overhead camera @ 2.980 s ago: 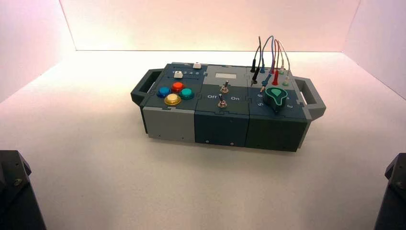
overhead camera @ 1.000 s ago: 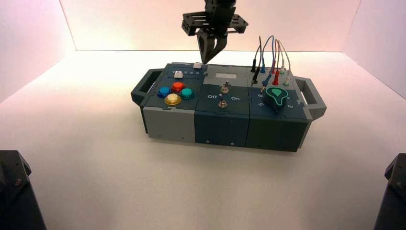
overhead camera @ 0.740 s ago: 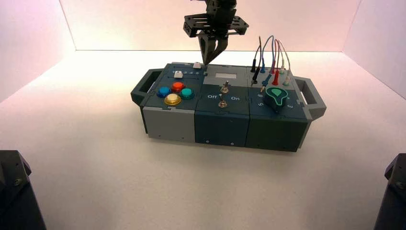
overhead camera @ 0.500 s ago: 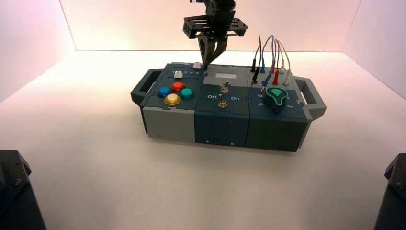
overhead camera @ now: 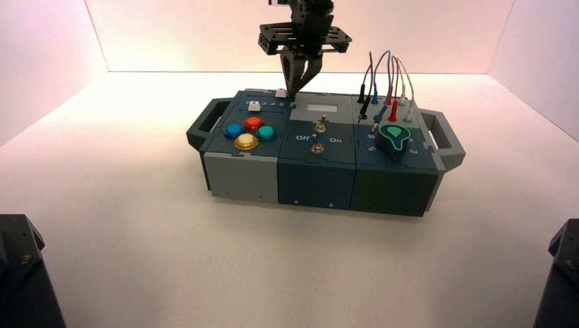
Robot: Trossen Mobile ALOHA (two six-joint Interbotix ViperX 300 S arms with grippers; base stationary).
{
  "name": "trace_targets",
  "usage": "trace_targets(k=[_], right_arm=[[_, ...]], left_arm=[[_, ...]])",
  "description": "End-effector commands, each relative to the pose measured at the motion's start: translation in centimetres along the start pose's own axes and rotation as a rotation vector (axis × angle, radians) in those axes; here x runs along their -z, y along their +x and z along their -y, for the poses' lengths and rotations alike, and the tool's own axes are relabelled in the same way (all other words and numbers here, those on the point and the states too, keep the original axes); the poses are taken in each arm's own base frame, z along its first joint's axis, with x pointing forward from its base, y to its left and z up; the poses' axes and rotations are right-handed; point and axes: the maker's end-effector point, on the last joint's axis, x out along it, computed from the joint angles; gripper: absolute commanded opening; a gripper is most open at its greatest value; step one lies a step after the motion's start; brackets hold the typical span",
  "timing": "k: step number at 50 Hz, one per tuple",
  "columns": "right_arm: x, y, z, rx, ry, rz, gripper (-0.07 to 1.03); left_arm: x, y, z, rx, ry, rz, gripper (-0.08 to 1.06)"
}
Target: Move the top slider to position 1.
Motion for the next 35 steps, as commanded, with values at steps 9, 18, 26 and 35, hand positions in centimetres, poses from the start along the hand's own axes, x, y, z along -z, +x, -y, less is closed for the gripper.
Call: trace_targets(k=[9, 18, 26, 35], right_arm=[[-2.0, -1.8, -1.4, -0.025, -0.003, 0.060, -0.02], [-2.6, -1.9, -2.1, -0.039, -0.004, 0.064, -0.02], [-2.6, -1.6, -3.0, -0.045, -0.021, 0.048, -0.02], [-2.1, -0.7, -4.0, -0.056, -0.028, 0.024, -0.02]], left_arm=[[-2.0, -0.5, -0.2, -0.005, 0.004, 0.049, -0.03], [-2.1, -0.5, -0.2, -0.005, 0.004, 0.050, -0.03], [-2.1, -0.5, -0.2, -0.006, 0.004, 0.052, -0.03], [-2.0, -0.6, -0.2, -0.006, 0.004, 0.052, -0.03]])
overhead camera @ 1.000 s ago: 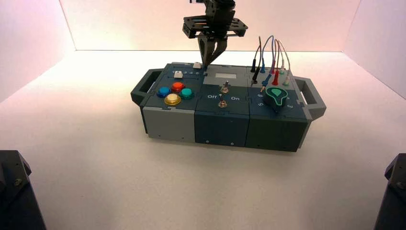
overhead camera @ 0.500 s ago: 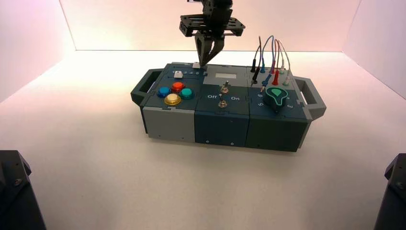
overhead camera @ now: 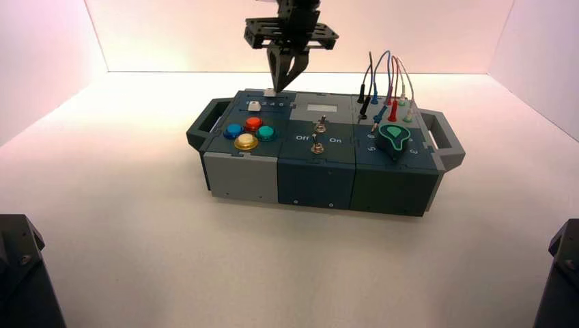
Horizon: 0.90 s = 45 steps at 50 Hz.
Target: Move the top slider to position 1.
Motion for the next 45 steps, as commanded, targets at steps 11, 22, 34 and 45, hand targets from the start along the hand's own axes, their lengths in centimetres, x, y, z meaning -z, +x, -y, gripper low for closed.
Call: trace_targets(k=[11, 22, 34, 45], right_arm=[[-1.4, -1.0, -2.4, -0.036, -0.014, 0.043, -0.02], [-2.4, -1.3, -3.0, -0.041, -0.025, 0.047, -0.02], [-3.5, -1.4, -3.2, -0.042, -0.036, 0.047, -0.02], [-3.5, -1.3, -3.1, -0.034, -0.047, 0.018, -0.02]], left_arm=[[-2.1, -0.5, -0.2, -0.005, 0.005, 0.050, -0.03], [-2.0, -0.5, -0.2, -0.005, 0.004, 0.049, -0.03], [-2.0, -0.5, -0.2, -0.004, 0.004, 0.047, -0.03], [-1.9, -0.5, -0.2, -0.004, 0.004, 0.046, -0.03]])
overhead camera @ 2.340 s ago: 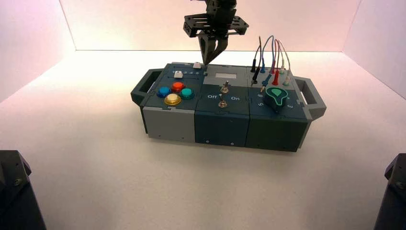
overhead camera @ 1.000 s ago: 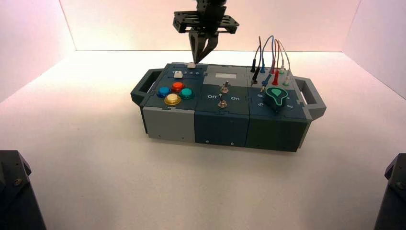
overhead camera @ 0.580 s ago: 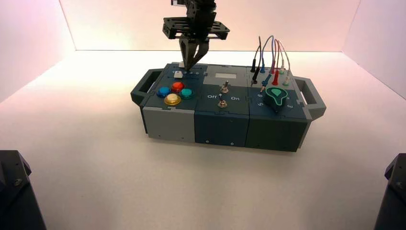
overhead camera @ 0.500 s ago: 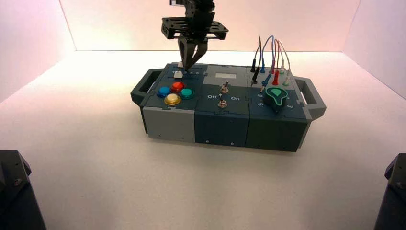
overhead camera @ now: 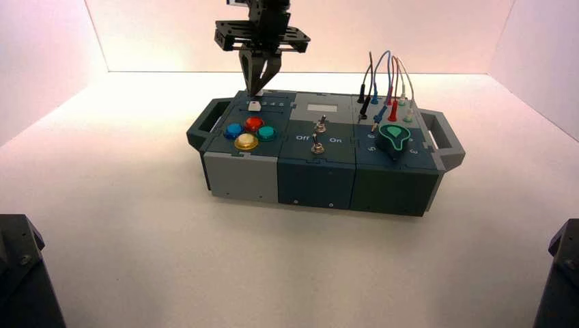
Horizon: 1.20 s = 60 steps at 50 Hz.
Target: Move the top slider to position 1.
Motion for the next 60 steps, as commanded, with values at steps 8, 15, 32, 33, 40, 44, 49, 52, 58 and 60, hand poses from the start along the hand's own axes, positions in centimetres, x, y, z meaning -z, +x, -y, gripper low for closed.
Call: trace_targets(k=[8, 15, 32, 33, 40, 44, 49, 52, 58, 60], right_arm=[[-0.3, -2.4, 0.1, 0.011, -0.016, 0.023, -0.02], [0.3, -2.9, 0.2, 0.012, -0.013, 0.025, -0.02], [0.1, -3.9, 0.2, 0.011, -0.013, 0.045, -0.02], [0.1, -3.8, 0.3, 0.011, -0.011, 0.042, -0.02], [0.6, -3.4, 0.9, 0.016, 0.000, 0.029, -0.02], [0.9, -3.1, 1.2, 0.019, 0.005, 0.019, -0.02], [1.1, -2.9, 1.5, 0.023, 0.007, 0.012, -0.02], [1.1, -2.9, 1.8, 0.029, 0.007, 0.011, -0.02], [0.9, -2.9, 2.5, 0.046, 0.008, 0.014, -0.02], [0.8, -2.9, 2.6, 0.047, 0.010, 0.016, -0.02]], left_arm=[[-2.1, -0.5, -0.2, -0.005, 0.004, 0.052, -0.03], [-2.1, -0.5, -0.2, -0.005, 0.002, 0.052, -0.03], [-2.1, -0.5, -0.2, -0.005, 0.001, 0.052, -0.03], [-2.1, -0.5, -0.2, -0.005, 0.001, 0.052, -0.03], [-2.1, -0.6, -0.2, -0.005, 0.001, 0.052, -0.03], [-2.1, -0.6, -0.2, -0.005, 0.001, 0.055, -0.03], [-2.2, -0.7, -0.2, -0.005, 0.001, 0.057, -0.03], [-2.2, -0.7, -0.2, -0.005, 0.001, 0.057, -0.03], [-2.2, -0.7, -0.2, -0.005, 0.003, 0.055, -0.03], [-2.2, -0.7, -0.2, -0.005, 0.001, 0.057, -0.03]])
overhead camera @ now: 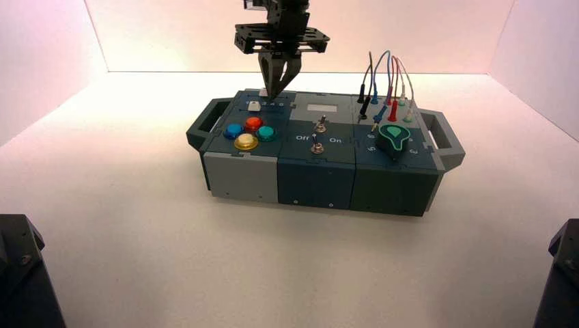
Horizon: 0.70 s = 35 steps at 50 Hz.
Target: Move the top slider to position 1.
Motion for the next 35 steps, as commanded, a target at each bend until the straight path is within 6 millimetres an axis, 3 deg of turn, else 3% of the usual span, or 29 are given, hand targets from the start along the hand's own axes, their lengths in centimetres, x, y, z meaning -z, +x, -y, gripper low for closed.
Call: trace_targets(k=[1, 17, 35], right_arm=[[-1.6, -2.4, 0.4, 0.005, 0.003, 0.067, -0.02], [-3.1, -2.0, 0.9, 0.004, 0.013, 0.080, -0.02], [-3.3, -1.6, -0.3, -0.014, 0.004, 0.061, -0.02]], left_arm=[[-1.8, -0.5, -0.2, -0.004, 0.002, 0.046, -0.03], [-1.9, -0.5, -0.2, -0.005, 0.001, 0.047, -0.03], [-1.9, -0.5, -0.2, -0.005, 0.001, 0.049, -0.03]])
